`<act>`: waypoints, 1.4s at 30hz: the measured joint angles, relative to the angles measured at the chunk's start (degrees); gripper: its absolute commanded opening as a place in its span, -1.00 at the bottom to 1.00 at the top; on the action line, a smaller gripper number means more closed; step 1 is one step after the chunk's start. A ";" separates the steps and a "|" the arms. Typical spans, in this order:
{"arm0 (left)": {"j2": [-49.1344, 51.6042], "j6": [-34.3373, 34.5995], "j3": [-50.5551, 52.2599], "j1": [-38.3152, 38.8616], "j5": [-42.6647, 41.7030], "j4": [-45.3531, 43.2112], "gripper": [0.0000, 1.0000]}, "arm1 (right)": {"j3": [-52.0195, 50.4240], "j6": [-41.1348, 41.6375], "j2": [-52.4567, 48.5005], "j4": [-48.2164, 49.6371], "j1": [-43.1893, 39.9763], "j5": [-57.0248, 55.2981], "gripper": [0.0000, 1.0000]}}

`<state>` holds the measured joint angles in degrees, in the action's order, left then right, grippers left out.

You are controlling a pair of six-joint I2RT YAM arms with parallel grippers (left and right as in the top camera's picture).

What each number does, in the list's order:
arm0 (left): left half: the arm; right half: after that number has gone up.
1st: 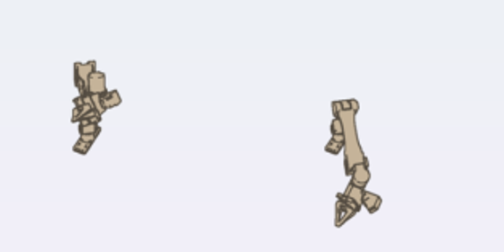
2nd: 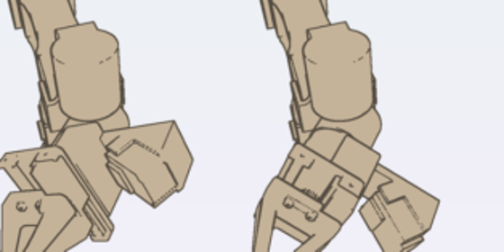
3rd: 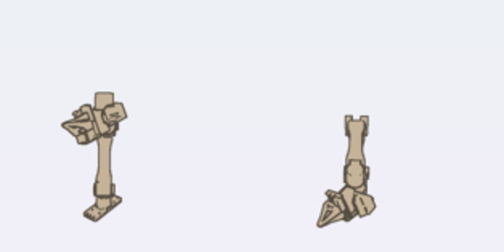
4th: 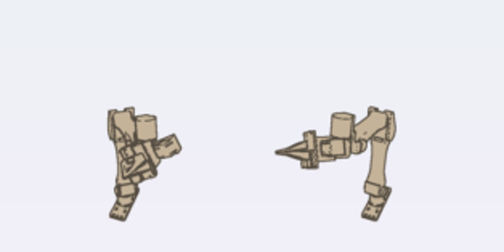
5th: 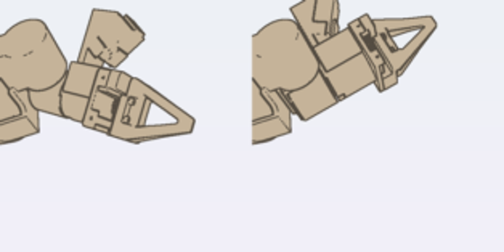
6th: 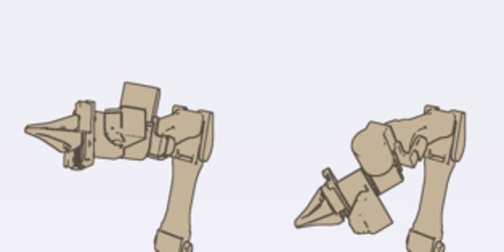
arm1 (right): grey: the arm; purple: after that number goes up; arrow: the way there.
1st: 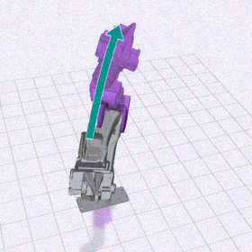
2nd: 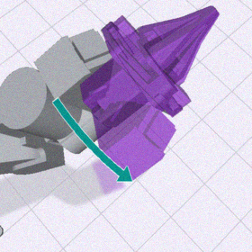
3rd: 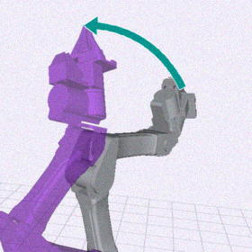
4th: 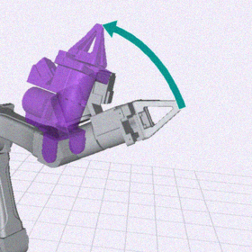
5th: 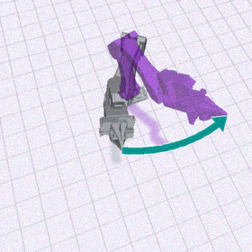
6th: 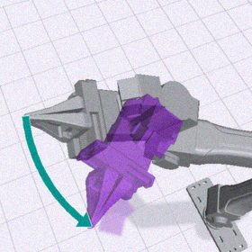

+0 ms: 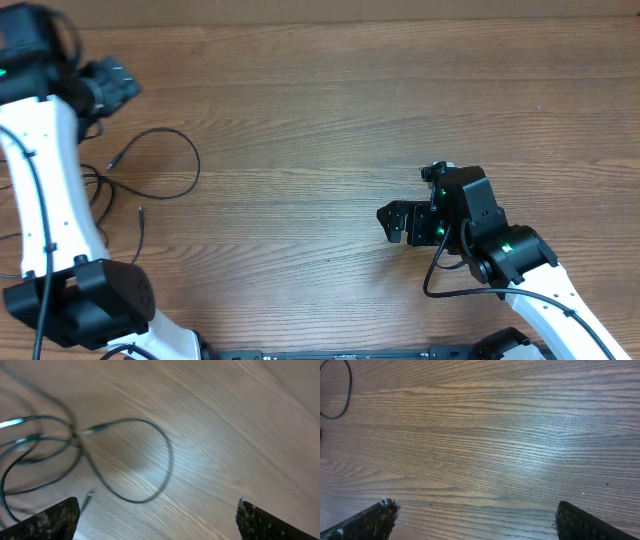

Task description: Untangle cables

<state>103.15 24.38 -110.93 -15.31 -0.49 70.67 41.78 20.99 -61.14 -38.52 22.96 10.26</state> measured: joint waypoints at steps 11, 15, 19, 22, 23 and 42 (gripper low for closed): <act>3.54 -11.37 0.00 13.31 -0.76 -0.63 0.99 | 0.00 -0.02 0.00 -0.04 0.02 0.00 1.00; 5.33 -12.48 0.24 14.49 -1.27 0.92 0.85 | 0.00 0.00 0.00 -0.04 0.02 0.00 1.00; 6.29 -12.41 0.44 14.56 -1.42 3.15 0.79 | 0.00 -0.02 0.00 -0.04 0.02 -0.02 1.00; 6.60 -9.70 0.61 14.47 -1.05 5.11 0.78 | 0.00 0.00 0.00 -0.02 0.02 0.00 1.00; 6.60 -8.74 0.76 14.47 -0.83 5.42 0.79 | 0.00 0.00 0.00 -0.04 0.02 -0.02 1.00; 7.89 25.40 7.61 4.09 2.73 0.96 0.99 | 0.00 -0.02 0.00 -0.07 0.02 -0.02 1.00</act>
<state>111.04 49.78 -103.33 -11.22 2.24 71.64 41.78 20.97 -61.14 -38.59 22.98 10.24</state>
